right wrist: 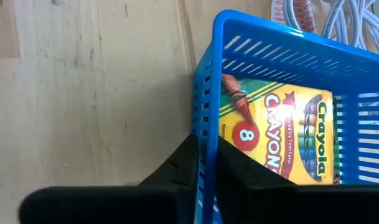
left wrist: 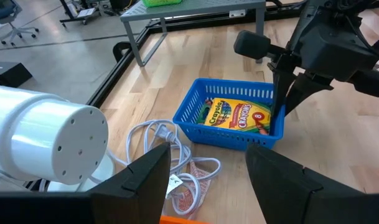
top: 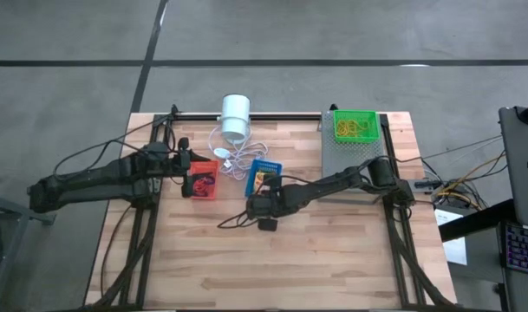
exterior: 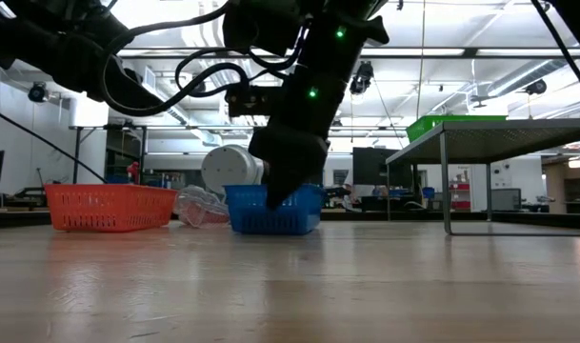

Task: Pick & Place Office Desk Supplies
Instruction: Put the blue bin filled with pack of crayons on the shelf

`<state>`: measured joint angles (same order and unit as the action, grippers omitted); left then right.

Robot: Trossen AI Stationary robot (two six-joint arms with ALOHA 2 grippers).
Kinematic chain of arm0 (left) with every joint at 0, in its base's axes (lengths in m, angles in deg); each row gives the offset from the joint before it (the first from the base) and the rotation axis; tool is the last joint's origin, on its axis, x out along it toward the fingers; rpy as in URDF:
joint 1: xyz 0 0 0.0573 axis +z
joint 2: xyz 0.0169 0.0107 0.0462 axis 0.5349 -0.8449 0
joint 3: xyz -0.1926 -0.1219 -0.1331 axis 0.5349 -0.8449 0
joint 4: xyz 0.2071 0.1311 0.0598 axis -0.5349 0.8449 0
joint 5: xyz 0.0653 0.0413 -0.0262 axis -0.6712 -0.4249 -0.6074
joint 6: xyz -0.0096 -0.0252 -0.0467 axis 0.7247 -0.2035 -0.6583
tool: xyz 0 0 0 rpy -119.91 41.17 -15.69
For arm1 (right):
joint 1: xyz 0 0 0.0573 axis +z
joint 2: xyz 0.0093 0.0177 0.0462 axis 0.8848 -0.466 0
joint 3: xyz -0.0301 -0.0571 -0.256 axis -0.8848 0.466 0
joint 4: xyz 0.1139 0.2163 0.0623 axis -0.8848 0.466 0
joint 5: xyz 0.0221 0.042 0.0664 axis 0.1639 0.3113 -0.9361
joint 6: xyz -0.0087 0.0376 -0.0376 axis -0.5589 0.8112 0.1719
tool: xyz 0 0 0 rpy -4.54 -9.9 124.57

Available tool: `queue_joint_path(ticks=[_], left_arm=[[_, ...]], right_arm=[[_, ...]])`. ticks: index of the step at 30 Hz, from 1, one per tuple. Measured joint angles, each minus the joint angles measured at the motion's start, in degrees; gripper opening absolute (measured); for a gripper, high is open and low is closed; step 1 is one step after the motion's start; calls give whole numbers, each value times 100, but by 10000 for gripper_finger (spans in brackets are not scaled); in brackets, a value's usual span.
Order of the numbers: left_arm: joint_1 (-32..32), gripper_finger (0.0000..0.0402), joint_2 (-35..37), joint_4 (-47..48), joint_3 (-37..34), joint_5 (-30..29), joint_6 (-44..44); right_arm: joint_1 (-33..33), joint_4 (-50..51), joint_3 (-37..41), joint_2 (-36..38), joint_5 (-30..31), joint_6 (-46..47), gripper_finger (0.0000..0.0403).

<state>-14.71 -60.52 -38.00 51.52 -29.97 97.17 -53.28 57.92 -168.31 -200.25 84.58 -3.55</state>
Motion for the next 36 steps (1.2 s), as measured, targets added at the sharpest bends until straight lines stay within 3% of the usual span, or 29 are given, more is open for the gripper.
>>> queue_joint_path(ticks=[4, 15, 36], left_arm=[[0, 212, 0, 0, 0, 0, 0], [0, 212, 0, 0, 0, 1, 0], [0, 212, 0, 7, 0, 0, 0]], right_arm=[[2, -55, 0, 2, 3, 24, 12], [4, 159, -281, 89, -55, 584, 9], [26, 3908, -3325, 101, -252, 3096, 9]])
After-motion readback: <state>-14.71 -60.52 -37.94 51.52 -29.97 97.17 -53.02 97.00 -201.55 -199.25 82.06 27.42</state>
